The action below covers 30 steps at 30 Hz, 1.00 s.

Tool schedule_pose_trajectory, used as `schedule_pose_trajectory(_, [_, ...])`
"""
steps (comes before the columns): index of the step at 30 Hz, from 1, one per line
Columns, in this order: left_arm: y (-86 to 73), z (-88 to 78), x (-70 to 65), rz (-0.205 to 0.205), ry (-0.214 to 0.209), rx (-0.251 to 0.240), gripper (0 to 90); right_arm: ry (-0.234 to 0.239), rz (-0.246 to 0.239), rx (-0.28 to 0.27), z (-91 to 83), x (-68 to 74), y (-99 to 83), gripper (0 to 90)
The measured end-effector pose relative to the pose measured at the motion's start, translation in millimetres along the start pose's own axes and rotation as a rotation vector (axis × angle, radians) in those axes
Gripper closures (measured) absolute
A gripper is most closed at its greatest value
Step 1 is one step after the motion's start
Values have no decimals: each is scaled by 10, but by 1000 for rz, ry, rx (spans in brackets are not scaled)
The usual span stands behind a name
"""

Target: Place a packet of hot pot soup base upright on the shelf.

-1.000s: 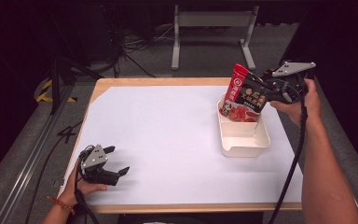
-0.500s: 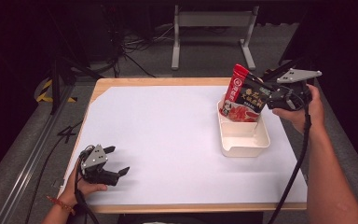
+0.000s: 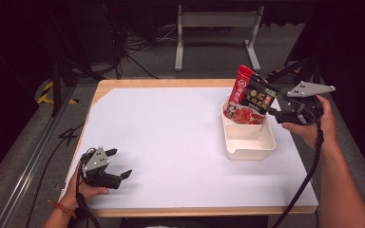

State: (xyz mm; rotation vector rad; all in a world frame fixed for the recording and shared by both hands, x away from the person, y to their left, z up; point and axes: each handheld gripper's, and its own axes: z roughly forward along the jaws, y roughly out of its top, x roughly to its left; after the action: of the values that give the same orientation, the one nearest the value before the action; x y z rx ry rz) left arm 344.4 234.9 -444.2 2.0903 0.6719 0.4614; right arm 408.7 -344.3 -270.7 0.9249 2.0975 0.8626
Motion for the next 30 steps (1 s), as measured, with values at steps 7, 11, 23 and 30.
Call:
schedule_pose_trajectory(7, [-1, -1, 0, -4, 2, 0, 78, 9, 0, 4, -50, 44, -140, 303])
schedule_pose_trajectory(11, [-2, -3, 0, -4, 2, -2, 78, 9, -4, 6, -86, 80, -227, 295])
schedule_pose_trajectory(23, [0, -14, -2, -5, 2, -11, 78, 16, -32, 15, -146, 196, -420, 271])
schedule_pose_trajectory(30, [-1, -18, 0, -6, 3, -11, 78, 23, -40, 7, -168, 272, -567, 253])
